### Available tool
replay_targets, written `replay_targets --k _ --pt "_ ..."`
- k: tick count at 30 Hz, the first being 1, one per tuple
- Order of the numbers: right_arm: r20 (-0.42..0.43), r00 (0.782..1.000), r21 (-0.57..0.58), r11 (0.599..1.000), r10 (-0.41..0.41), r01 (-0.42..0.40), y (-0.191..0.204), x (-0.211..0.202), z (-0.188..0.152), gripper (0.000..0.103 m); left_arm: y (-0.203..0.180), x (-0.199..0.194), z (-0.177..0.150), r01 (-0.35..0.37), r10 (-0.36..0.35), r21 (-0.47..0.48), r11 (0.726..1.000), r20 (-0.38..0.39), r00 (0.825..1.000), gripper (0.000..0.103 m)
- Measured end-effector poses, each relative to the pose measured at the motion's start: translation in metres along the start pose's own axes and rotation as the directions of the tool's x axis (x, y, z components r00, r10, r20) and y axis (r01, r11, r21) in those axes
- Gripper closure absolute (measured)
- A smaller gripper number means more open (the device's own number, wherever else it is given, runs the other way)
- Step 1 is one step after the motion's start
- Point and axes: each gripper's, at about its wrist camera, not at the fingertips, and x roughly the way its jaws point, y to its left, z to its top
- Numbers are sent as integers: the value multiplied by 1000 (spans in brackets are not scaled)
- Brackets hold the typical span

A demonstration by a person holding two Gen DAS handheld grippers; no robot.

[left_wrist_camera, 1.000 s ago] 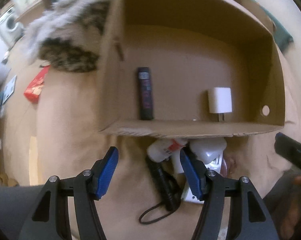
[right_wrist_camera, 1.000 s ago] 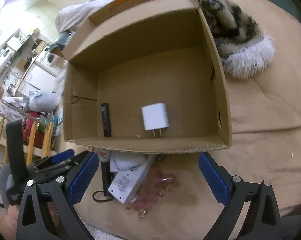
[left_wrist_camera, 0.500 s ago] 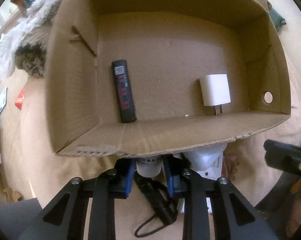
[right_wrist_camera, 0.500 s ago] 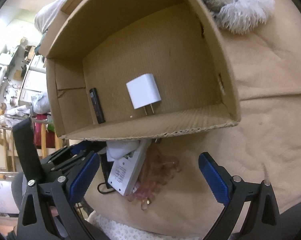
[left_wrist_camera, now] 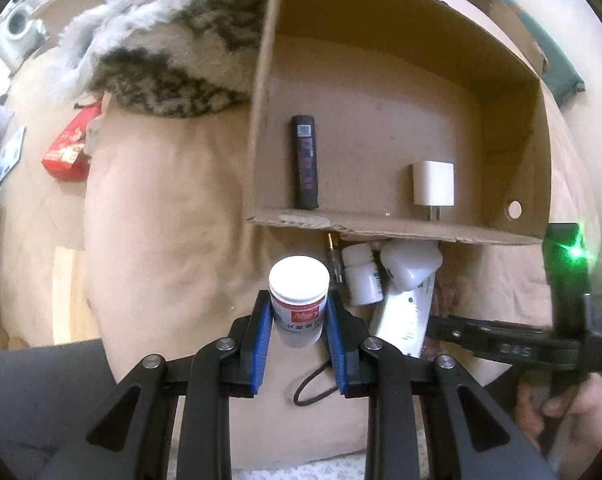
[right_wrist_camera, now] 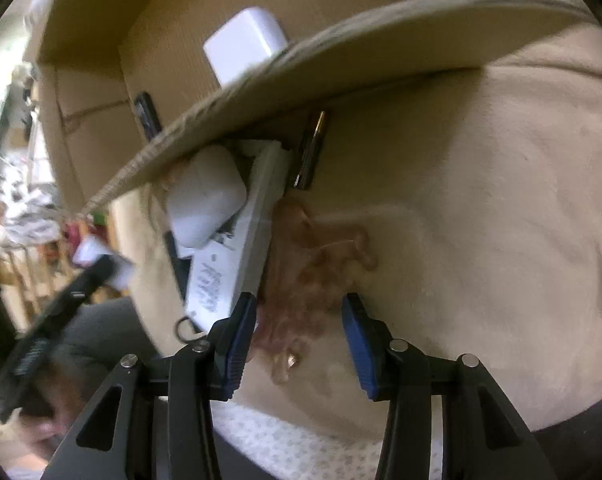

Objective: Organize rigid objects
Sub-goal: 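Grasp the white pill bottle with left gripper while right gripper grasps pink comb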

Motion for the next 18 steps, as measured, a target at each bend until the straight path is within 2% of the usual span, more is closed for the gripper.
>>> replay_targets --k 4,5,8,9,11,15,18 --pt "40 998 -9 999 -38 39 8 5 4 57 7 3 -1 10 -10 -39 999 -2 1000 79" --pt "42 997 -34 997 -68 69 10 4 4 65 6 2 -1 7 -7 -41 999 5 1000 79" --pt "72 987 -129 980 -145 153 20 1 1 67 5 -1 1 10 -8 -48 999 30 1000 79" --pt "90 980 -142 972 -176 187 22 -1 1 68 6 -2 1 10 -8 -51 999 37 999 79" --pt "143 949 -179 935 -282 305 27 -6 0 68 6 -4 1 14 -11 -57 998 44 999 79" --pt "141 949 -158 940 -282 303 22 -2 5 68 6 -2 2 24 -21 -67 997 36 999 79" --pt "183 925 -209 906 -334 369 36 6 8 65 5 0 2 12 -9 -67 998 37 999 79"
